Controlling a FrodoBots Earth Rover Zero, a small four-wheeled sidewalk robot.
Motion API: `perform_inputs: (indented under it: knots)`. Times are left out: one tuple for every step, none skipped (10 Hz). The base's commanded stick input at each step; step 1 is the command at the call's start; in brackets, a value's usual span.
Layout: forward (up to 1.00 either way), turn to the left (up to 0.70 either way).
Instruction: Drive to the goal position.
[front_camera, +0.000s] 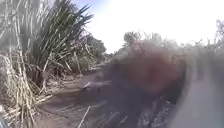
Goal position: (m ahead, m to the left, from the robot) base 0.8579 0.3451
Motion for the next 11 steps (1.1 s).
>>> perform_inputs:
  knots:
    - [0.44,0.0]
    - [0.44,0.0]
    - [0.43,0.0]
    - [0.43,0.0]
    - [0.43,0.0]
    - [0.43,0.0]
    - [0.43,0.0]
    - [0.43,0.23]
    - [0.43,0.23]
    - [0.43,0.23]
    - [0.43,0.24]
